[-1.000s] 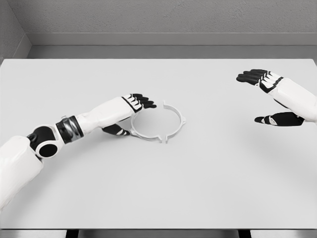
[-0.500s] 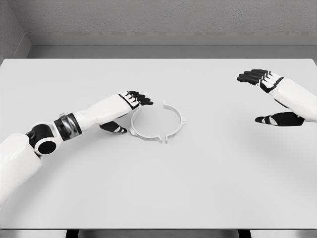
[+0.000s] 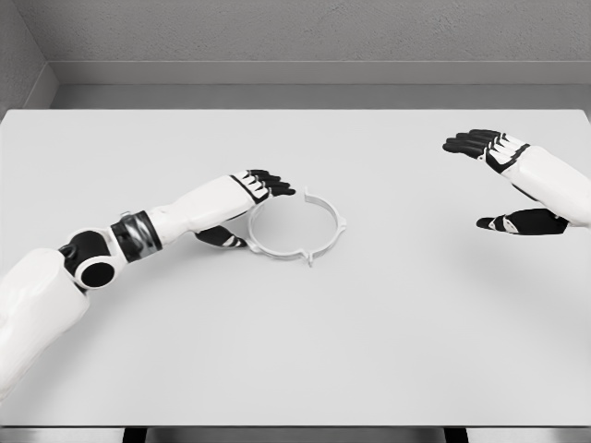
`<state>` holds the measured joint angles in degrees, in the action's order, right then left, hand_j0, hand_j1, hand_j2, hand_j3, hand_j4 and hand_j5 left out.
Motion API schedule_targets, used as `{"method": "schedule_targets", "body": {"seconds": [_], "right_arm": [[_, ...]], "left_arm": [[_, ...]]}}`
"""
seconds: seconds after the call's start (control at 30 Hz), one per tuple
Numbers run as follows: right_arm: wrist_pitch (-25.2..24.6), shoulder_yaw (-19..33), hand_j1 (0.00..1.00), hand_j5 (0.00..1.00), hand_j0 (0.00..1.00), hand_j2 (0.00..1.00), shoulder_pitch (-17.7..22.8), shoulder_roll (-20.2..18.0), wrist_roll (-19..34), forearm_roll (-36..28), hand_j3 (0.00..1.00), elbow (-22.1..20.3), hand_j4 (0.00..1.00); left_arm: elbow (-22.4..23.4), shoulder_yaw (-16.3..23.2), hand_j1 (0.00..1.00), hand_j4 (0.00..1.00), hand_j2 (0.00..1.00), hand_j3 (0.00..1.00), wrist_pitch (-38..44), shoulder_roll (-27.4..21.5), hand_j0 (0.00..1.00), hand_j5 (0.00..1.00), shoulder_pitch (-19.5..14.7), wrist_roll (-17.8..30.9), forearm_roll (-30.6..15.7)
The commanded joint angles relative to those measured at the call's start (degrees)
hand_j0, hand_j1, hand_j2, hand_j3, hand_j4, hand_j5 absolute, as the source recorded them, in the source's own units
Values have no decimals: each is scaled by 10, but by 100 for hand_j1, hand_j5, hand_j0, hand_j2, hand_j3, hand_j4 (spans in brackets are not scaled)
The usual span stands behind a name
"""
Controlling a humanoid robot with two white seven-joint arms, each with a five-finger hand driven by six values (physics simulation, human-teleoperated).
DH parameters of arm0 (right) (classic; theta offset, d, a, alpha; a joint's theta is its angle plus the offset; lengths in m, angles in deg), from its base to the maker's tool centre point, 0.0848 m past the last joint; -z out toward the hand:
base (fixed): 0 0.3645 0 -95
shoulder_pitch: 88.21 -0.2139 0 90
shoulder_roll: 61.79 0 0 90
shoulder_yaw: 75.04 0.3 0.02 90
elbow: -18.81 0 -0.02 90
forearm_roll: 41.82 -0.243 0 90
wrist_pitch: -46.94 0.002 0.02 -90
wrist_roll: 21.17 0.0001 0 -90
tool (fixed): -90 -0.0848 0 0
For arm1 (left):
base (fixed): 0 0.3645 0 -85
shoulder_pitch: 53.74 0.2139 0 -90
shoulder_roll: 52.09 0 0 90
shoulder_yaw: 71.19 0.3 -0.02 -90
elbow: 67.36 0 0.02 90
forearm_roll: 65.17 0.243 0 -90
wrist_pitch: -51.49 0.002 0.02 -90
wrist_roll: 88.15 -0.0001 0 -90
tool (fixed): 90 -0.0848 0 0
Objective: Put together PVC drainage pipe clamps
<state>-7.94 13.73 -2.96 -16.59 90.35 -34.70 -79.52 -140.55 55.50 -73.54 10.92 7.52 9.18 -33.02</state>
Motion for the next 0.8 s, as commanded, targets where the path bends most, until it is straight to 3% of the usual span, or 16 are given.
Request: {"method": "schedule_targets", "body": {"seconds": [0.0, 0.77], "right_arm": [[-1, 0, 100, 100, 100, 100, 0, -1, -1, -5, 100, 0, 100], [-1, 0, 100, 100, 100, 100, 0, -1, -1, -5, 100, 0, 100]], "left_arm": [[0, 0, 100, 100, 100, 100, 0, 3, 100, 100, 0, 0, -4], [-6, 0, 100, 100, 100, 100, 0, 29, 100, 100, 2, 0, -3]]}}
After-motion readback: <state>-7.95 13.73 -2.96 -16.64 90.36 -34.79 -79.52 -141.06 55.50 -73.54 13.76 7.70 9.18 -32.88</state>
